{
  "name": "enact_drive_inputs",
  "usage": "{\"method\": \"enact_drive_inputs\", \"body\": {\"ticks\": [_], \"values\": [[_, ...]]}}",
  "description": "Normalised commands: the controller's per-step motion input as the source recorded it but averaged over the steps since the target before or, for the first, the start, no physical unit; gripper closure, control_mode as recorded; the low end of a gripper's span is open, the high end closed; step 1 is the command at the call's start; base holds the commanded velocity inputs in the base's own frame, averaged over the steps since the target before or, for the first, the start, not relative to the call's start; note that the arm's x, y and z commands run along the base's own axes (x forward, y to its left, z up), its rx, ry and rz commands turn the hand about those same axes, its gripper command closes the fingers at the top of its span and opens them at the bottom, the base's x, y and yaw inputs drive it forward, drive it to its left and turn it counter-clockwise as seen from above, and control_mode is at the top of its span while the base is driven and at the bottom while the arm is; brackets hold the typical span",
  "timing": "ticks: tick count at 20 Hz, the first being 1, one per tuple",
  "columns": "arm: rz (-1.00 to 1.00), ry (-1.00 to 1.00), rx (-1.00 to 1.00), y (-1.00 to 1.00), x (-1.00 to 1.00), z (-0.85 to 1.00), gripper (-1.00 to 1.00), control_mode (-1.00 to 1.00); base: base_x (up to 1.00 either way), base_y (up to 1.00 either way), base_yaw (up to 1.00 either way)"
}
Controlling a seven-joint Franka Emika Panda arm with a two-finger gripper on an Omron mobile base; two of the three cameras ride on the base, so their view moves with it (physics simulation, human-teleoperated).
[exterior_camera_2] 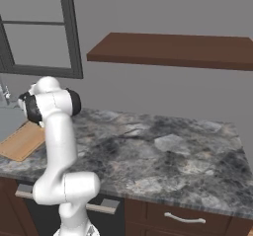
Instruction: Pick up the sponge from the counter and clean the cutting board by briefly scrubbing or pressing down on the cutting board. Once finished, release the sponge.
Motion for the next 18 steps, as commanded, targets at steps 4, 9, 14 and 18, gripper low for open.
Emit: {"method": "enact_drive_inputs", "body": {"ticks": [4, 9, 14, 18], "values": [[-0.04, -0.07, -0.01, -0.9, -0.73, 0.0, 1.0, -1.0, 0.0, 0.0, 0.0], [-0.01, -0.04, 0.0, -0.85, -0.62, 0.0, 1.0, -1.0, 0.0, 0.0, 0.0], [0.0, -0.03, 0.0, -1.0, -0.33, 0.06, 1.0, -1.0, 0.0, 0.0, 0.0], [0.0, 0.0, 0.0, -0.62, -0.08, 0.07, -1.0, -1.0, 0.0, 0.0, 0.0]]}}
